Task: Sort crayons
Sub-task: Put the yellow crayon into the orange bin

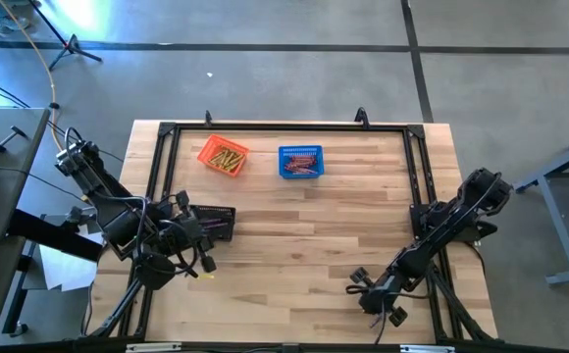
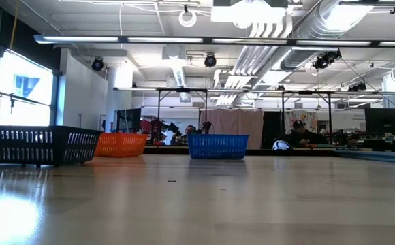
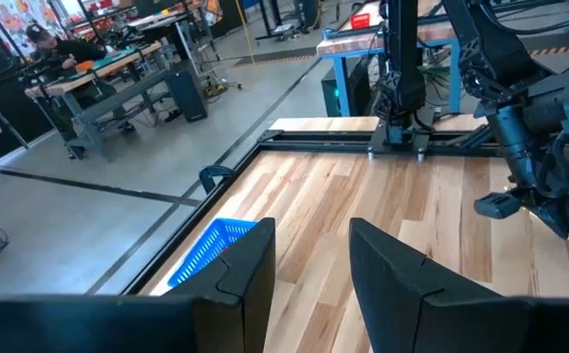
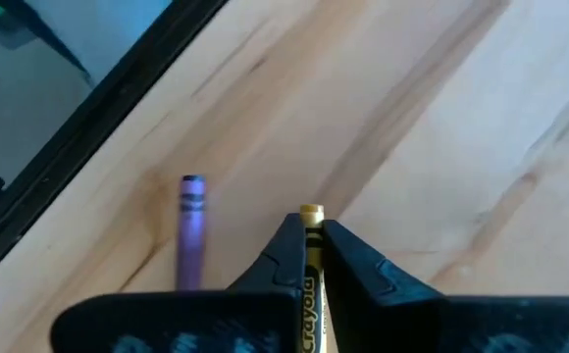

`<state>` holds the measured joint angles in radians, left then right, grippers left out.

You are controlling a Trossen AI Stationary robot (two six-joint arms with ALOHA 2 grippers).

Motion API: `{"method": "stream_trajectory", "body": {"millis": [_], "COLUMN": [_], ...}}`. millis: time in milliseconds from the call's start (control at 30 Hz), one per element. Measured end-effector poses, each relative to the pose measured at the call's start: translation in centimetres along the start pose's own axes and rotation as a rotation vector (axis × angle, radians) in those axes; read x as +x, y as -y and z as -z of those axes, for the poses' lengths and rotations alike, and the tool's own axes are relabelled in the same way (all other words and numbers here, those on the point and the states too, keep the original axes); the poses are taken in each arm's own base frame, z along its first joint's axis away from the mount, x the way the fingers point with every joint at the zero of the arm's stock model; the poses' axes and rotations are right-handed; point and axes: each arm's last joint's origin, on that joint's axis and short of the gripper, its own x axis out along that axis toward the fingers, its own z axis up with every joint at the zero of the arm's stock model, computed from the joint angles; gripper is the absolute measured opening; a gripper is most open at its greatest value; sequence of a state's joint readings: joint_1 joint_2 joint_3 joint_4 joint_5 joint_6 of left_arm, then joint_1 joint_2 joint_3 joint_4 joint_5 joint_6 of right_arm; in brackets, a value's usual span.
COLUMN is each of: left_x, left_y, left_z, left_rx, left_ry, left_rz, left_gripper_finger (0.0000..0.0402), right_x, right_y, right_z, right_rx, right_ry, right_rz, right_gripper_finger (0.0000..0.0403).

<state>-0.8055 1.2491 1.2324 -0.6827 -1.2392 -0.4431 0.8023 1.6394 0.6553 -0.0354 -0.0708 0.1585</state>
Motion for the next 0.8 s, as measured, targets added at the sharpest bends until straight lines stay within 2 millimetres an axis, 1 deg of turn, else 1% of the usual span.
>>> {"method": "stream_trajectory", "body": {"millis": [167, 267, 467, 600, 700, 800], "left_x": [0.0, 0.0, 0.0, 0.0, 0.0, 0.0], "left_y": [0.0, 0.0, 0.0, 0.0, 0.1, 0.1], "left_z": [0.0, 0.0, 0.0, 0.0, 0.1, 0.1], "left_rx": [0.001, 0.001, 0.003, 0.005, 0.005, 0.005], "left_ry": [0.0, 0.0, -0.002, -0.004, -0.011, -0.016], "left_rz": [0.0, 0.0, 0.004, 0.008, 0.022, 0.031], "left_gripper_finger": [0.0117, 0.0117, 0.0117, 0.0117, 0.0117, 0.0117], "right_x": [-0.2, -0.5, -1.8, -3.1, -4.7, -6.5], "right_y": [1.0, 1.4, 2.6, 3.5, 5.0, 7.4], "right_z": [-0.2, -0.4, -0.8, -1.3, -1.9, -2.4], "right_rx": [0.028, 0.006, 0.007, -0.056, -0.118, -0.15], "right_ry": [0.011, 0.022, 0.056, 0.108, 0.17, 0.227], "right_rz": [0.002, -0.01, 0.017, 0.038, 0.137, 0.318], "right_gripper_finger": [0.0008, 0.0005, 0.0005, 0.0005, 0.0007, 0.0008]}}
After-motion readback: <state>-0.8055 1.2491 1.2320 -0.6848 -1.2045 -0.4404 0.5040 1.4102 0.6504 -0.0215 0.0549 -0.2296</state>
